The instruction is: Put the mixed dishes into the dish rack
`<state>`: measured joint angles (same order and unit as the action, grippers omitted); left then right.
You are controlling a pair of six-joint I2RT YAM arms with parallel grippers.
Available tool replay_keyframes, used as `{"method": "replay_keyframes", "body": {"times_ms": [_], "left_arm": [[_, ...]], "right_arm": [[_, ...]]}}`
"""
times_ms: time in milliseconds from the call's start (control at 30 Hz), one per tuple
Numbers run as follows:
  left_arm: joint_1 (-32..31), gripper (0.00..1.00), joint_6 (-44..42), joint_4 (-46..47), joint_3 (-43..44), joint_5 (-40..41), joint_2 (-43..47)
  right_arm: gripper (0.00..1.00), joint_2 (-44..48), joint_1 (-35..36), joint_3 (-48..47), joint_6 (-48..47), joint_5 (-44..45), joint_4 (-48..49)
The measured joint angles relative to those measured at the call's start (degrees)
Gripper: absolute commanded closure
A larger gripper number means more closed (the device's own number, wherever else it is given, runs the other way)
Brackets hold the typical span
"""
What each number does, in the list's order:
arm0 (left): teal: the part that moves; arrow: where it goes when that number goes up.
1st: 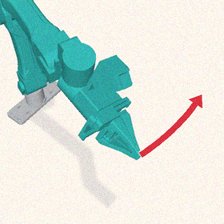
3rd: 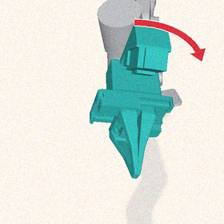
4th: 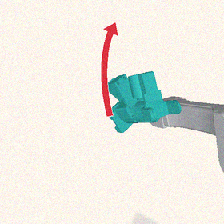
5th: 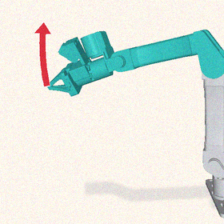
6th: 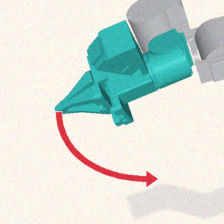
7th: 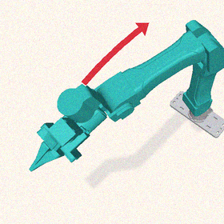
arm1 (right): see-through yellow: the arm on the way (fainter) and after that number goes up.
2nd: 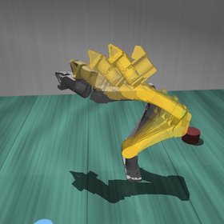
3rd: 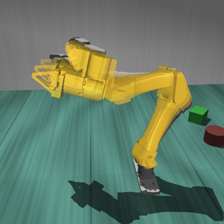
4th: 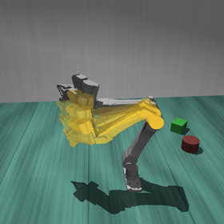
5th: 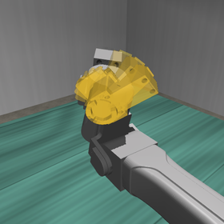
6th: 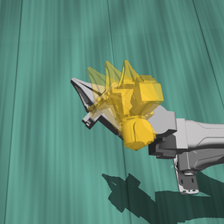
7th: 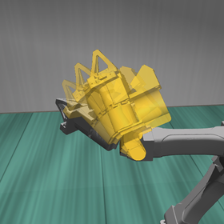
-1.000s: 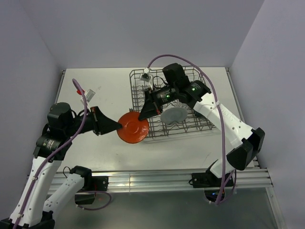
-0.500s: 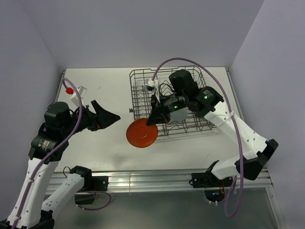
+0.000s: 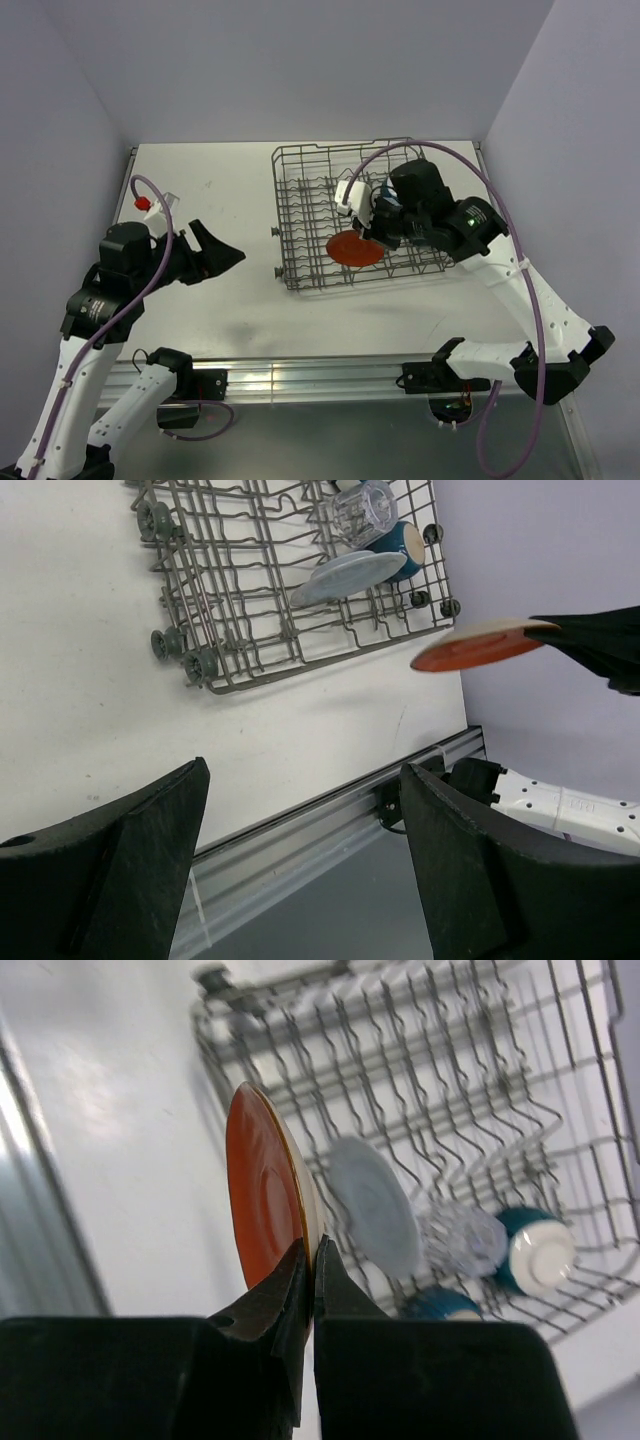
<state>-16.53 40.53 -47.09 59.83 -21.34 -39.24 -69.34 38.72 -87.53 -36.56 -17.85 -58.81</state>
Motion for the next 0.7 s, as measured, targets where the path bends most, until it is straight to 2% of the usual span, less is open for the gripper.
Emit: {"method": "replay_keyframes", "body": {"times_ms": [233,433,700], "left_arm": [[0.0,0.18,0.0,-0.5,-1.6,-0.1,0.4],[0.0,0.19,-0.3,-1.0,-2.6,-0.3,0.8],[0.0,0.19,-0.5,-0.8,-2.8,-0.4,0.8]], "right_arm": [[1.0,2.8,-5.4,12.9,-8.9,7.6,1.8],[1.0,4.6,-7.5,21.7,-13.0,11.8,7.6],[1.0,6.0,-8.4,23.6,-16.5,14.3,13.5]]}}
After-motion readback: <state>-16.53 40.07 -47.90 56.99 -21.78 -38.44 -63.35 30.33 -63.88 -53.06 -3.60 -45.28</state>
